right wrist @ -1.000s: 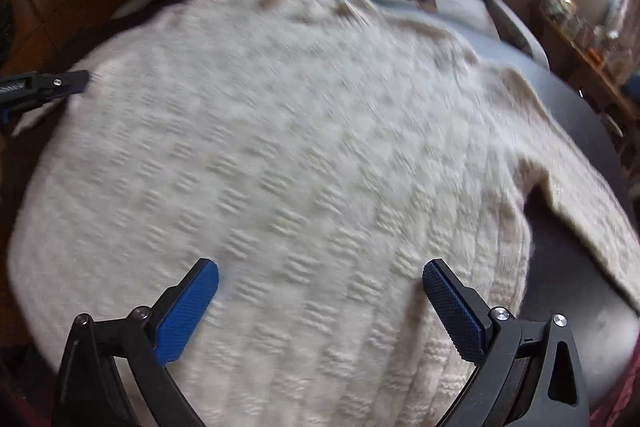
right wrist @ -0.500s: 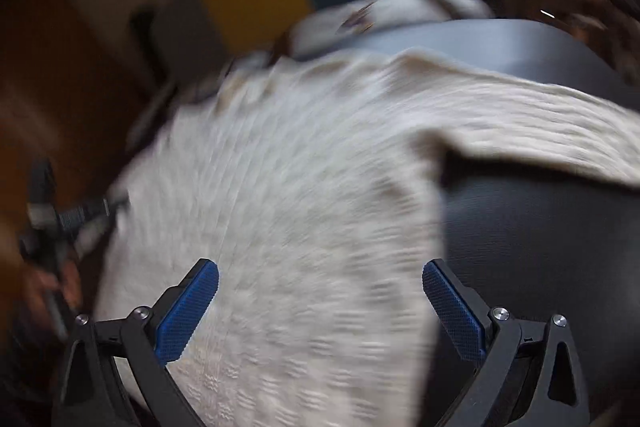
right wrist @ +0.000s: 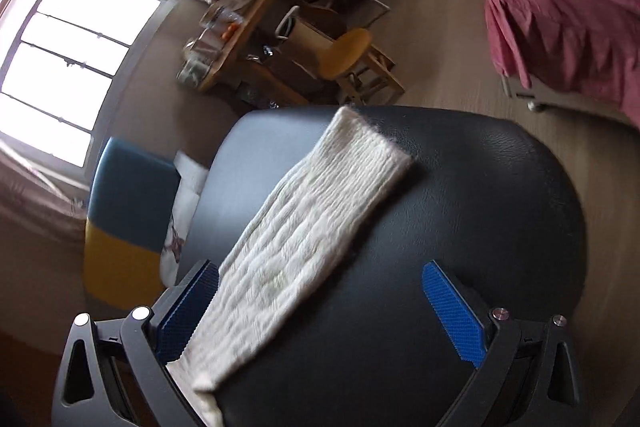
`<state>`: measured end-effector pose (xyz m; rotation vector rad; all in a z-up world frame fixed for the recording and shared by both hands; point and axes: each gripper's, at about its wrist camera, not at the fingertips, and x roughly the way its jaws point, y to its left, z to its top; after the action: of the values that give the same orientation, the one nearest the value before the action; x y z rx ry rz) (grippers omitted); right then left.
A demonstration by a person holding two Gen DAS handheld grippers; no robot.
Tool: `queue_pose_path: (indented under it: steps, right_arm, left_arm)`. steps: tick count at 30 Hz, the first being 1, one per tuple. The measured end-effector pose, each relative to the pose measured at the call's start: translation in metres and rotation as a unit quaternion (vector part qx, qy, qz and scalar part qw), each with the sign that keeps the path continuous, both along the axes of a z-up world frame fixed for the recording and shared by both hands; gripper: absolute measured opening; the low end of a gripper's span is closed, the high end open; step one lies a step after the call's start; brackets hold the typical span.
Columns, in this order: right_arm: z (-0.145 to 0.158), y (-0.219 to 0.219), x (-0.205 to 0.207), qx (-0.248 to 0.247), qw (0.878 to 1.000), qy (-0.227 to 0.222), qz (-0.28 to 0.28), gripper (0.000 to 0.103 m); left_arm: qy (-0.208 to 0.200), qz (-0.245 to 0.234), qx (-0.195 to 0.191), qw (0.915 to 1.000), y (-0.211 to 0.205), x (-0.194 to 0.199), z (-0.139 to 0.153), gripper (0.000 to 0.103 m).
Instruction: Fold clothes
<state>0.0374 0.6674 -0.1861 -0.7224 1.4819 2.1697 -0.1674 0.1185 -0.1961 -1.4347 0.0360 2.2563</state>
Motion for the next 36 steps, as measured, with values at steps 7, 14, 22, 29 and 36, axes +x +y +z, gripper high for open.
queue_pose_path:
  steps: [7, 14, 22, 29, 36]
  right_arm:
    - [-0.001, 0.006, -0.044, 0.008, 0.999, 0.039, -0.021, 0.103]
    - [-0.009, 0.0, -0.078, 0.041, 0.999, -0.03, -0.015, 0.011]
    - [0.018, -0.023, -0.119, 0.133, 0.987, -0.056, 0.065, 0.011]
    - [0.051, -0.092, -0.163, 0.222, 0.955, -0.041, 0.194, 0.011]
    - [0.032, -0.192, -0.203, 0.286, 0.896, -0.079, 0.331, 0.011]
  left_arm:
    - [0.016, 0.025, 0.007, 0.9995, -0.005, -0.015, 0.001, 0.019]
    - [0.009, 0.033, -0.024, 0.9991, 0.012, -0.051, -0.012, 0.019]
    - [-0.02, 0.026, -0.027, 0.9991, 0.013, -0.061, -0.013, 0.02]
    - [-0.094, 0.045, 0.069, 0.9922, -0.001, -0.078, -0.005, 0.02]
    - [-0.171, 0.019, 0.174, 0.9696, 0.038, -0.092, -0.001, 0.022]
